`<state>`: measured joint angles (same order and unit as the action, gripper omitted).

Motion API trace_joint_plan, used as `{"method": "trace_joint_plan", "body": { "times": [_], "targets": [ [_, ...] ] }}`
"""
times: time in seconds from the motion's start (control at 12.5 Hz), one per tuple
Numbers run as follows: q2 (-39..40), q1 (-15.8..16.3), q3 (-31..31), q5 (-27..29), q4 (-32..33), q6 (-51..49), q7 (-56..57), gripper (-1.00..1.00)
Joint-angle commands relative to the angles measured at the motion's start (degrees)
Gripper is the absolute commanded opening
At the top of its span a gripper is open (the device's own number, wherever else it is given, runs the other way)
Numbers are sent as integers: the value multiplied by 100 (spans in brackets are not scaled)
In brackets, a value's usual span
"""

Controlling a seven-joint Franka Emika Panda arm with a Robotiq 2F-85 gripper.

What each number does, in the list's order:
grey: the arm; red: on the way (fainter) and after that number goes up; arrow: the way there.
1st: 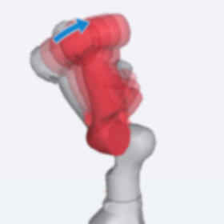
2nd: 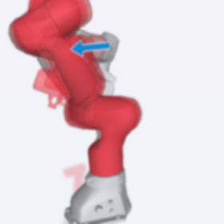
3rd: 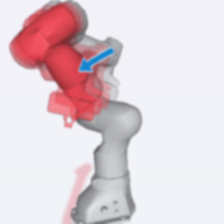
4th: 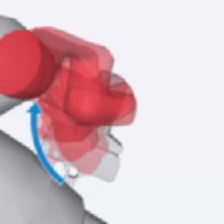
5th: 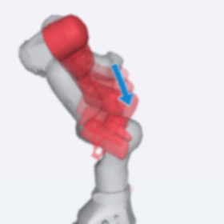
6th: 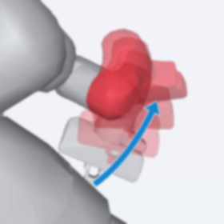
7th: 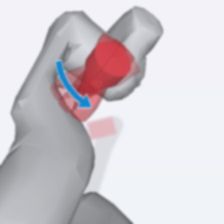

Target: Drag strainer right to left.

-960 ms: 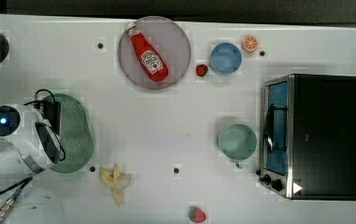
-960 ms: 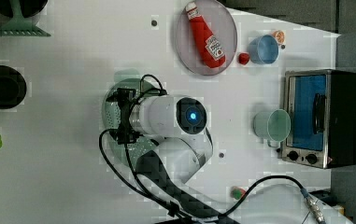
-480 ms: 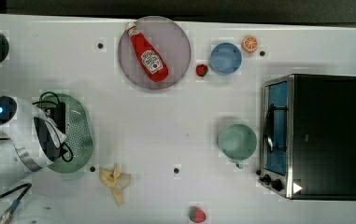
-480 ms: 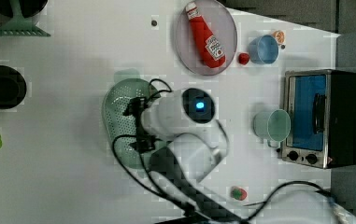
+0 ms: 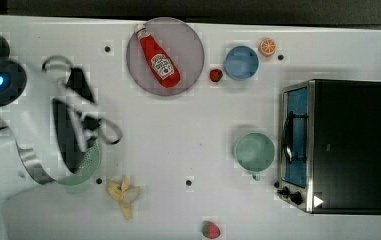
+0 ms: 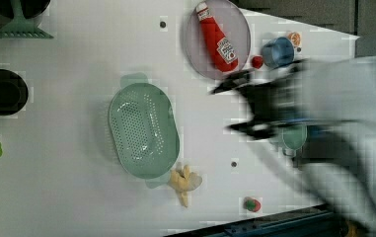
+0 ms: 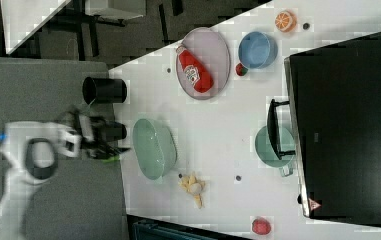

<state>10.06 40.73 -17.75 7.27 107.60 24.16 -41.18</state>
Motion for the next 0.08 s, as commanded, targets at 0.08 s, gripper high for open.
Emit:
{"method": "trace_joint_plan", "body": {
  "times": [0.08],
  "targets": [
    [-995,-400,-1102,-426,-311,-702,2057,100]
  ]
}}
